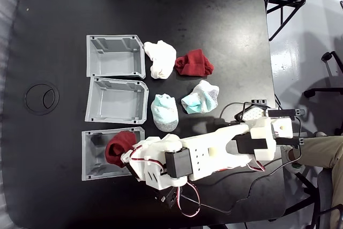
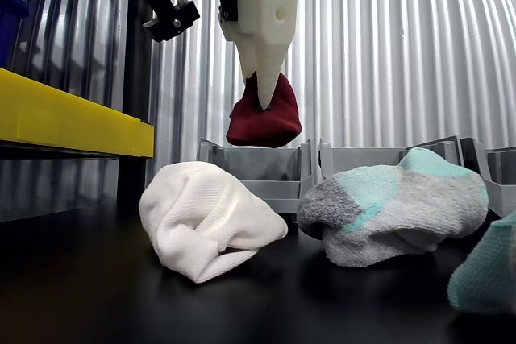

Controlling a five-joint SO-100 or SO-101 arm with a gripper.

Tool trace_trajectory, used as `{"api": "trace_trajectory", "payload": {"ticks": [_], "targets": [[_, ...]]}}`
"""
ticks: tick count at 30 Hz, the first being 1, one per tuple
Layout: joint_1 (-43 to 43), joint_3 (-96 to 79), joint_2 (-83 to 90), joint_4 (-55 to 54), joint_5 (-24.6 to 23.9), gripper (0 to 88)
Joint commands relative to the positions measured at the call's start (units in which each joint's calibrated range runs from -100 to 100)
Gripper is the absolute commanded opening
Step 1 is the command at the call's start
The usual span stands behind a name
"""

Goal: Put the sock in the container

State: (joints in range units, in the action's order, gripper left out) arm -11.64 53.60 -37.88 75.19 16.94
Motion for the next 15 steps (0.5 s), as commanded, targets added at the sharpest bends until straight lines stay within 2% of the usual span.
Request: {"api": "trace_trajectory", "payload": {"ticks": [1, 10, 15], "targets": [[0.0, 2.9, 0.0, -0.3, -0.3, 1.3], [0.3, 3.0, 0.0, -0.5, -0.4, 3.0], [0.7, 4.4, 0.4, -0.1, -2.5, 19.5]]}}
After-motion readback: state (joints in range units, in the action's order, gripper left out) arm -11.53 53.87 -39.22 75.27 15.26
